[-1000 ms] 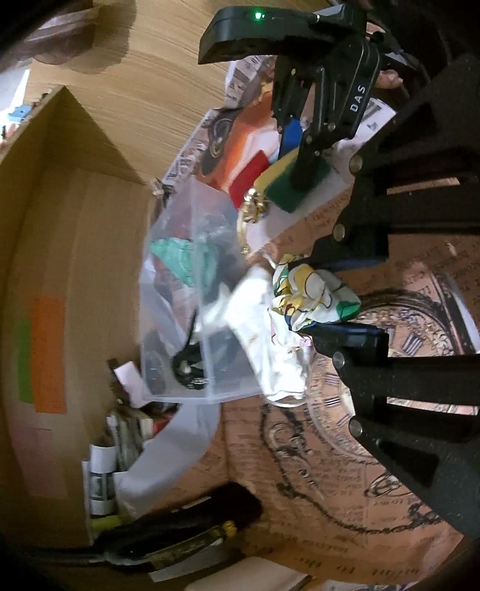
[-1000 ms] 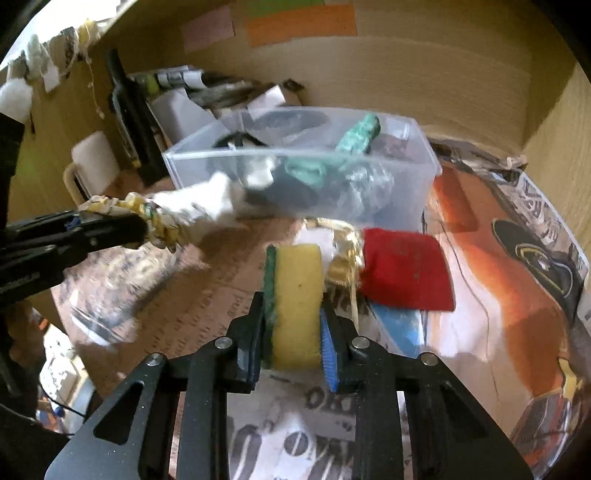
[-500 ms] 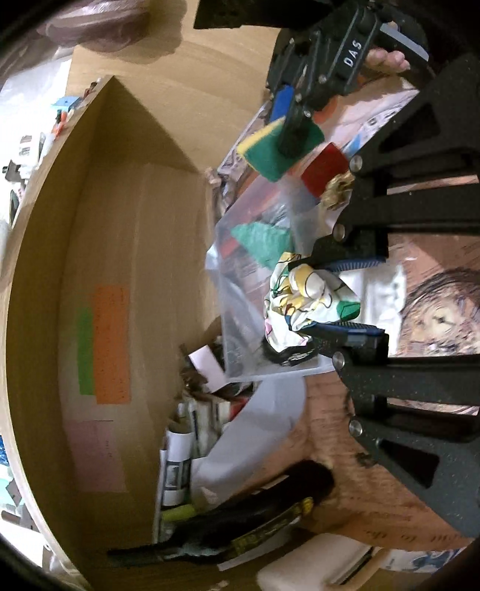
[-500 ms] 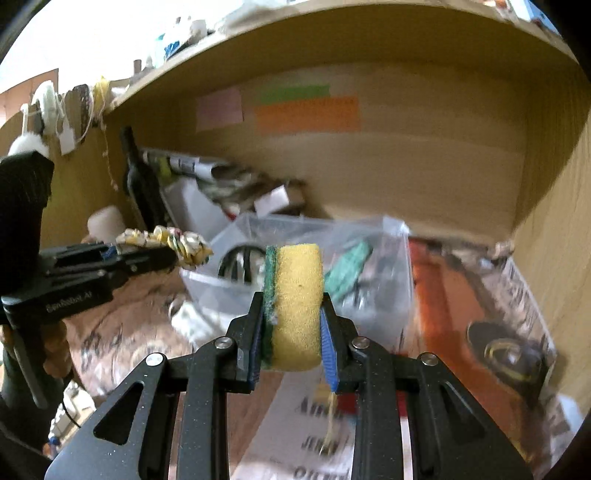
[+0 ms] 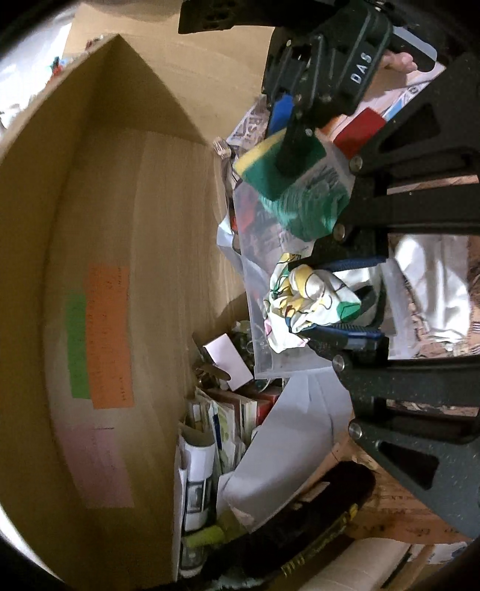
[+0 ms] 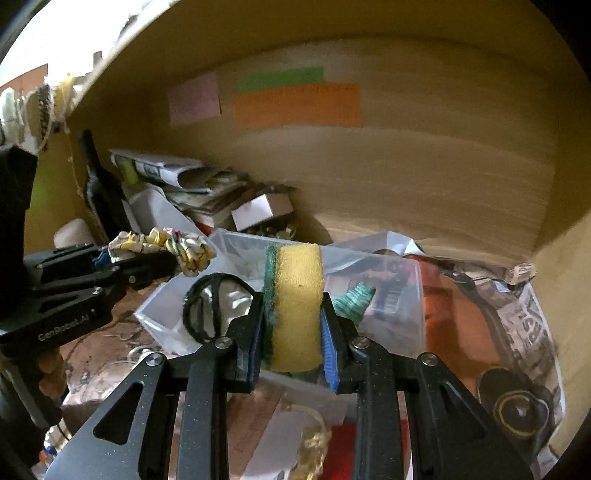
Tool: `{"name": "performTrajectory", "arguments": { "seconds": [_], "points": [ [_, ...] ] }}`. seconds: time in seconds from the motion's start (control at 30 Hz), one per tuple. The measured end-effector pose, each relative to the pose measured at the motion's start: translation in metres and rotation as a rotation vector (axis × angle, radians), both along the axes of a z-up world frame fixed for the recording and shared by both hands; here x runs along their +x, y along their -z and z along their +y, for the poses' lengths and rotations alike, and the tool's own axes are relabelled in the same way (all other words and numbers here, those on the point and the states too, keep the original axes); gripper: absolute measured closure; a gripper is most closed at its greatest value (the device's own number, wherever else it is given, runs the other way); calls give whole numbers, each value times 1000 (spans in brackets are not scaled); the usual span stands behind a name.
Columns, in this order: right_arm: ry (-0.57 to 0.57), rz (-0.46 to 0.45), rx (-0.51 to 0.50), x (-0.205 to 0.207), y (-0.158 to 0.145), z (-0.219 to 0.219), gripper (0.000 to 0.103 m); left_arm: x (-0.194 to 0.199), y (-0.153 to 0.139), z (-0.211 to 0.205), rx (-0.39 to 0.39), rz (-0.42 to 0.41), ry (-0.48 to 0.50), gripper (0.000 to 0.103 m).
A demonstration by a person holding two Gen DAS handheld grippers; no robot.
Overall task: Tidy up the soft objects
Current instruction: 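Carry the sponge and floral cloth into the clear box and open both tools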
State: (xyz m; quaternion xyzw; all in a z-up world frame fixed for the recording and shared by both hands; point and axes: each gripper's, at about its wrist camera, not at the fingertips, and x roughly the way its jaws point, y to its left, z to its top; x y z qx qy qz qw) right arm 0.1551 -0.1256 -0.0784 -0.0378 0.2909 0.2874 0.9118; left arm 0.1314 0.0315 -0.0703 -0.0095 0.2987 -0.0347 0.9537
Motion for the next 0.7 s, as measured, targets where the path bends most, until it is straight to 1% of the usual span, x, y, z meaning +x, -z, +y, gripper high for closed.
{"name": "performTrajectory", "arguments": {
  "seconds": [0.27,0.5,0.63,0.7],
  "points": [
    [-16,70,-63,31,21,20,78,42,26,-1,11,99,13,80],
    [-13,115,-103,43,39,26,77,66,46,-7,3,173,21,79],
    [-9,121,-120,44,41,27,77,70,53,-10,2,202,28,71],
    [-10,123,-129,44,41,27,74,70,54,-11,5,206,28,65]
  ]
}}
